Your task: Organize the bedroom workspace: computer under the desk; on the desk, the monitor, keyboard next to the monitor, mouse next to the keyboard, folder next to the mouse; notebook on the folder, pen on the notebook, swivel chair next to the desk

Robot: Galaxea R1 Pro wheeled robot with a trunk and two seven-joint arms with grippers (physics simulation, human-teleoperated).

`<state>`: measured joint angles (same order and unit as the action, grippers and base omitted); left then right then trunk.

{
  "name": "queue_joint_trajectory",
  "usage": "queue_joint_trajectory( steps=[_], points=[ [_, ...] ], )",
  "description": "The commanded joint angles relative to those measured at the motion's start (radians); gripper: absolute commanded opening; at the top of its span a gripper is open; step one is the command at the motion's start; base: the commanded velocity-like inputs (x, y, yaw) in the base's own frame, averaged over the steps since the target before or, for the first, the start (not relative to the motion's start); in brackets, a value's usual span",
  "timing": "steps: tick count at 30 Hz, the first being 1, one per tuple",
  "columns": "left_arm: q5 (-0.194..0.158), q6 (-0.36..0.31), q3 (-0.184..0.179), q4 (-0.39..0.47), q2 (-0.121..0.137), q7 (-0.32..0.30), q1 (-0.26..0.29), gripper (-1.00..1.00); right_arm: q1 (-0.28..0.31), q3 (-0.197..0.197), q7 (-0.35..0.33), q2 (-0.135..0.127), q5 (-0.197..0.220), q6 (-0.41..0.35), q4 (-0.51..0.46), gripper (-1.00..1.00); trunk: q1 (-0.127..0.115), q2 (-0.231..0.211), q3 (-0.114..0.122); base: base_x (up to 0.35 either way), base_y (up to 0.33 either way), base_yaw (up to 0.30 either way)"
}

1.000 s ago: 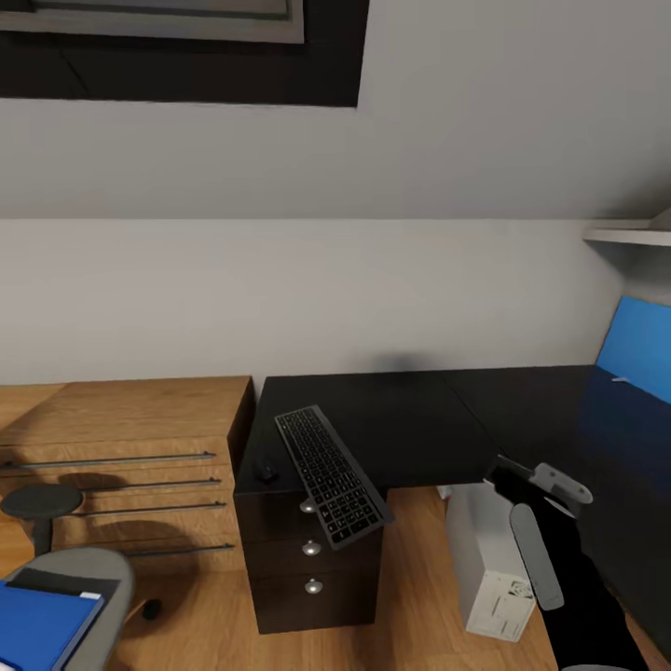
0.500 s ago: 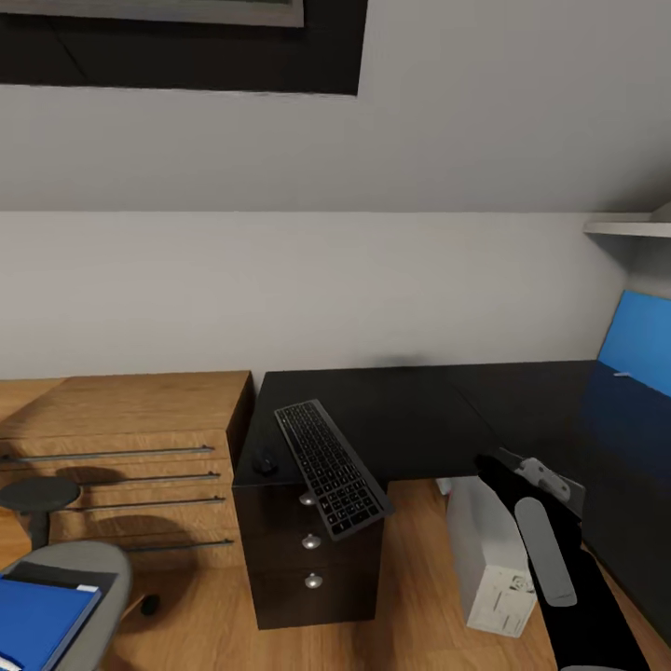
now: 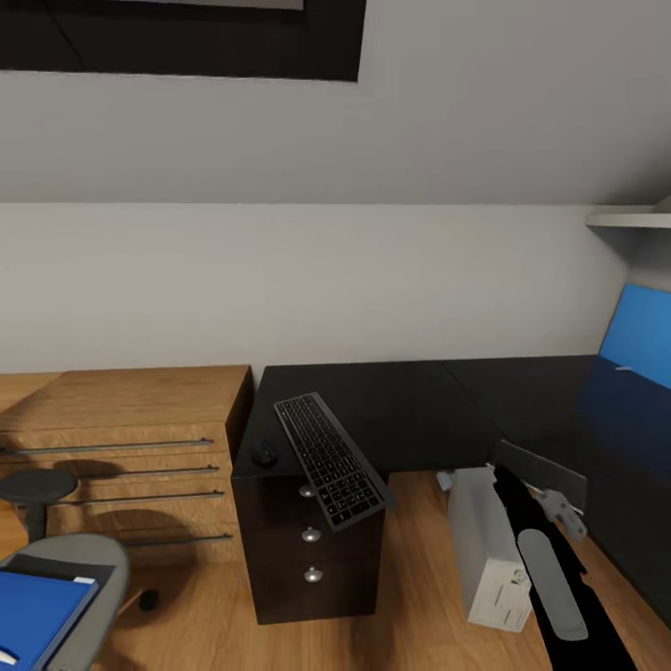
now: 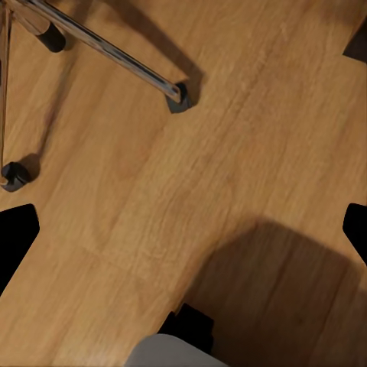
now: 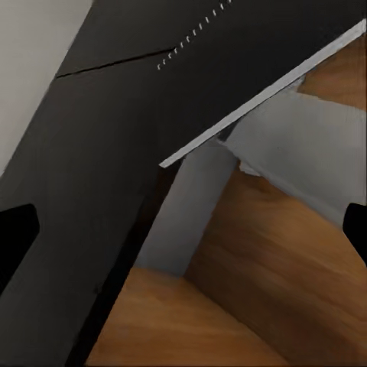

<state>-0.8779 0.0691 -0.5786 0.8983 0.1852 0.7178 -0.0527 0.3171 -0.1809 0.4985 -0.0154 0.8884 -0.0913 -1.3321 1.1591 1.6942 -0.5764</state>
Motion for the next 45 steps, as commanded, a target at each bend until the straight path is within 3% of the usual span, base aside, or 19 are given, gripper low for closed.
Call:
queue_joint_trajectory(
  steps=[1,5,6,8,13,16,18,25,32,35,36,38,40,45],
  points=[
    [-0.010,0.007,-0.004,0.002,0.001,0.004,0.001,1.00,-0.001,0.000,-0.003,0.000,0.009,0.010,0.009,1.00,0.004,0.008,-0.004,0.000,0.000,0.000],
    [-0.010,0.007,-0.004,0.002,0.001,0.005,0.001,1.00,-0.003,0.000,-0.044,0.001,0.048,0.059,0.040,1.00,0.019,0.036,-0.017,0.000,0.000,0.000],
    [-0.010,0.006,-0.004,0.001,0.001,0.004,0.001,1.00,-0.004,0.000,-0.082,0.002,0.127,0.078,0.066,1.00,0.023,0.043,-0.020,0.000,0.000,0.000],
    [-0.010,0.006,-0.004,0.001,0.001,0.003,0.001,1.00,-0.004,0.000,-0.117,0.001,0.141,0.080,0.079,1.00,0.031,0.057,-0.026,0.000,0.000,0.000],
    [-0.010,0.006,-0.004,0.001,0.000,0.003,0.001,1.00,-0.004,0.000,-0.400,0.001,0.192,0.118,0.168,1.00,0.038,0.071,-0.032,0.000,0.000,0.000],
    [-0.010,0.006,-0.004,0.001,0.000,0.003,0.001,1.00,-0.004,0.000,-0.499,0.001,0.199,0.154,0.191,1.00,0.038,0.071,-0.032,0.000,0.000,0.000],
    [-0.010,0.006,-0.004,0.001,0.000,0.003,0.001,1.00,-0.004,0.000,-0.527,0.000,0.200,0.168,0.198,1.00,0.038,0.071,-0.032,0.000,0.000,0.000],
    [-0.010,0.006,-0.004,0.001,0.000,0.003,0.001,1.00,-0.004,-0.005,-0.532,-0.002,0.199,0.202,0.203,1.00,0.038,0.071,-0.032,0.000,0.000,0.000],
    [-0.010,0.006,-0.004,0.001,0.000,0.003,0.001,1.00,-0.004,-0.005,-0.442,-0.001,0.218,0.296,0.205,1.00,0.038,0.071,-0.032,0.000,0.000,0.000],
    [-0.010,0.006,-0.004,0.001,0.000,0.003,0.001,1.00,-0.004,-0.006,-0.388,0.000,0.277,0.306,0.205,1.00,0.038,0.071,-0.032,0.000,0.000,0.000],
    [-0.010,0.006,-0.004,0.001,0.000,0.003,0.001,1.00,-0.004,-0.004,-0.364,0.000,0.368,0.309,0.207,1.00,0.038,0.071,-0.032,0.000,0.000,0.000],
    [-0.010,0.006,-0.004,0.001,0.000,0.003,0.001,1.00,-0.004,-0.003,-0.360,-0.001,0.406,0.310,0.209,1.00,0.038,0.071,-0.032,0.000,0.000,0.000],
    [-0.010,0.006,-0.004,0.001,0.000,0.003,0.001,1.00,-0.004,-0.001,-0.357,-0.001,0.470,0.312,0.215,1.00,0.038,0.071,-0.032,0.000,0.000,0.000],
    [-0.009,0.006,-0.005,0.001,0.000,0.002,0.001,1.00,-0.004,-0.001,-0.355,0.000,0.507,0.312,0.218,1.00,0.038,0.071,-0.032,0.000,0.000,0.000]
  ],
)
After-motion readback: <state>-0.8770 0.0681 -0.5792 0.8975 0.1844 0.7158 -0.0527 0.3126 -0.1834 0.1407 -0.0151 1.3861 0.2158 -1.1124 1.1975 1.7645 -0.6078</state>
